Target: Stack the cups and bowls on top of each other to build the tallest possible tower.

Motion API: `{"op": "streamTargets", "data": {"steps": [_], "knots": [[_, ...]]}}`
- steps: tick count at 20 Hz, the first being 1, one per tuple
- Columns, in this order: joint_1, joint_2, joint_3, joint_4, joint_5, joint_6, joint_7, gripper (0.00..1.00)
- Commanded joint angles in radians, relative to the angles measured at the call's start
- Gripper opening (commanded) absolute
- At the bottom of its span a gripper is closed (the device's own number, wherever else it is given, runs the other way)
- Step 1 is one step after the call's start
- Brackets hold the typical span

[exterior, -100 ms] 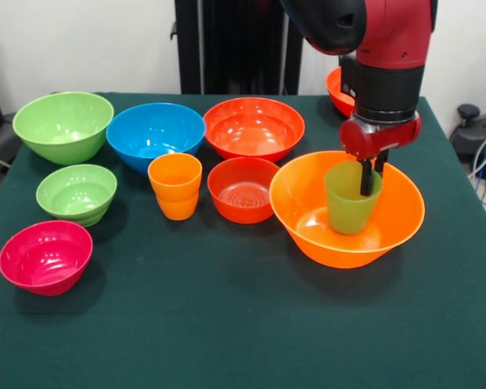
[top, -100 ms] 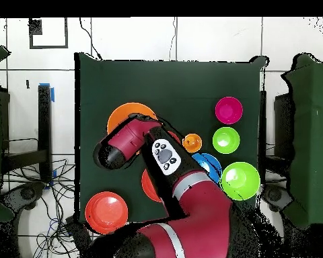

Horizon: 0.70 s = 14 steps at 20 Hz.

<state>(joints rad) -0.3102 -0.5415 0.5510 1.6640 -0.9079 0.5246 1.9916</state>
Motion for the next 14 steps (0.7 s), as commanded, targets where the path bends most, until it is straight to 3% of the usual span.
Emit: {"op": "streamTargets", "data": {"steps": [1, 14], "knots": [[-0.014, 0.059, 0.006, -0.074, -0.046, 0.016, -0.153, 0.0], [-0.013, 0.062, 0.009, -0.089, -0.055, 0.02, -0.174, 0.0]]}}
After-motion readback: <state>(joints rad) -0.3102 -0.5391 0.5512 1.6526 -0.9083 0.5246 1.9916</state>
